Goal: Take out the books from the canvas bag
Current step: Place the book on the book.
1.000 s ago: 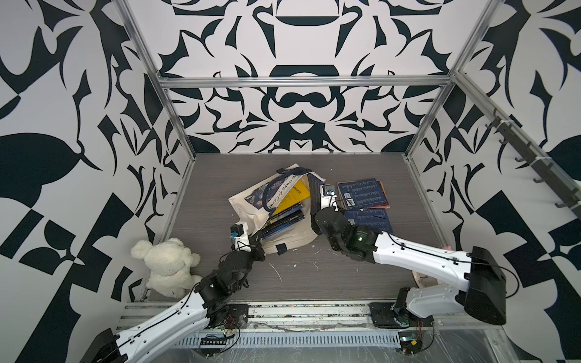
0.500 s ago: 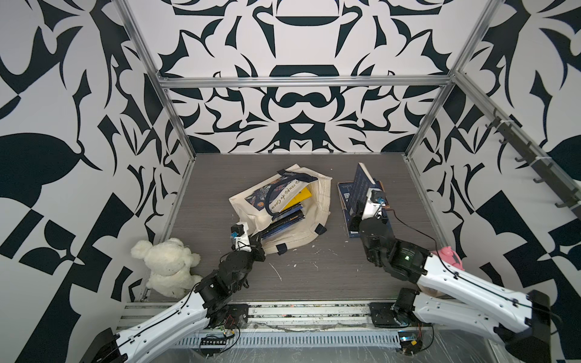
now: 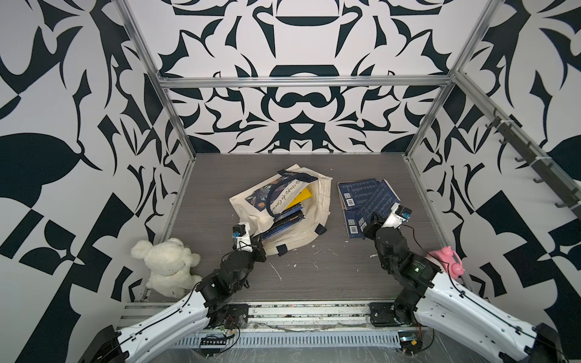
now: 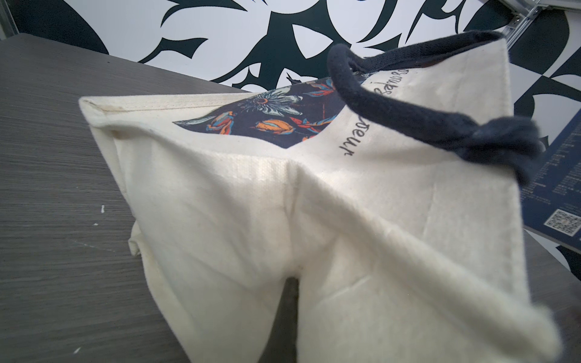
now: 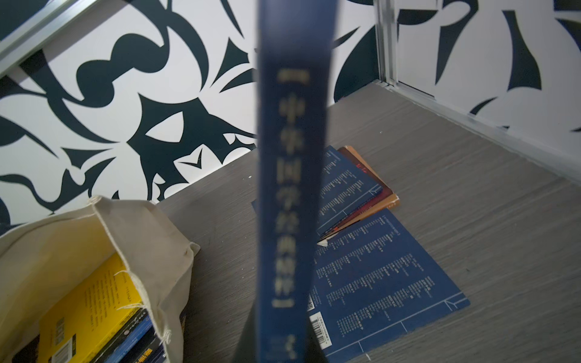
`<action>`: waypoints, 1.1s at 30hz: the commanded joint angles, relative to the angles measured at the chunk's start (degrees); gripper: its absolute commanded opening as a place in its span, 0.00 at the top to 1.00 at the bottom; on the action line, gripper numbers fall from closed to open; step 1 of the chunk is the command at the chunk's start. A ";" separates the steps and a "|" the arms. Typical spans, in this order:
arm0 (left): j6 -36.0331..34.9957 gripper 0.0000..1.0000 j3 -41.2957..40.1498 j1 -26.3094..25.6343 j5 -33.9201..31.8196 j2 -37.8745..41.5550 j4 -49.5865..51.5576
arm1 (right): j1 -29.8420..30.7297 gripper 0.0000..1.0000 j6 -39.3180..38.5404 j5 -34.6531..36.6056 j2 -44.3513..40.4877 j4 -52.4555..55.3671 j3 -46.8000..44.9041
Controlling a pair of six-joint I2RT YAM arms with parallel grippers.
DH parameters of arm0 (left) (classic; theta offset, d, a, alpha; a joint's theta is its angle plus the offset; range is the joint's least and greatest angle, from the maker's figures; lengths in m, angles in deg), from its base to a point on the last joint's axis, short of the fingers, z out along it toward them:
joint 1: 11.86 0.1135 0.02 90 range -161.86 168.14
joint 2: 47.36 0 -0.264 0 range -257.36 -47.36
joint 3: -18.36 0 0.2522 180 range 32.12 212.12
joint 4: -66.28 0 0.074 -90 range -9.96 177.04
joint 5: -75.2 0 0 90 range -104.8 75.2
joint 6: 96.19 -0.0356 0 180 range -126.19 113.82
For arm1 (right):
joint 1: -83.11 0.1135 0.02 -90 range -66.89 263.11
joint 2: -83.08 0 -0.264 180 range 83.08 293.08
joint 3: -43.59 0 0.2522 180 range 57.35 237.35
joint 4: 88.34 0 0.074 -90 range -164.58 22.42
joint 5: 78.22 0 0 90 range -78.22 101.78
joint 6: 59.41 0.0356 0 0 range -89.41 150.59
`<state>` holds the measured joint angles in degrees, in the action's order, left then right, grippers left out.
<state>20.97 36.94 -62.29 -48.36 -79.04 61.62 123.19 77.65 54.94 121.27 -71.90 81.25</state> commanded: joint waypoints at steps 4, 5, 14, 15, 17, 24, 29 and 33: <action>0.25 1.00 2.10 -0.13 0.47 0.55 -2.06 | -4.77 1.00 16.80 -1.57 -0.24 -8.91 -5.02; 0.26 1.00 2.12 -0.14 0.51 0.53 -2.01 | -5.14 1.00 18.32 -1.89 0.44 -9.20 -5.52; 0.35 1.00 2.33 -0.15 0.61 -0.18 -2.15 | -8.58 1.00 37.19 -3.67 11.27 -15.67 -10.54; 0.35 1.00 2.30 -0.14 0.61 -0.15 -2.15 | -8.61 1.00 38.63 -3.48 12.50 -15.40 -10.40; 0.35 1.00 2.30 -0.17 0.63 -0.20 -2.15 | -8.62 1.00 40.44 -2.51 14.71 -15.03 -10.03; 0.35 1.00 2.30 -0.16 0.70 -0.09 -2.08 | -10.04 1.00 46.07 -3.04 24.90 -20.21 -10.51; 0.44 1.00 2.39 -0.14 0.64 -0.29 -2.07 | -12.17 1.00 46.20 -7.28 31.38 -24.11 -9.10; 0.44 1.00 2.39 -0.16 0.62 -0.36 -2.00 | -13.93 1.00 45.14 -10.75 34.97 -26.12 -7.55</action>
<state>21.04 37.03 -62.29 -48.12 -79.43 61.62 110.16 123.29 46.94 154.60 -94.83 71.24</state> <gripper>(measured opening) 0.052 0.130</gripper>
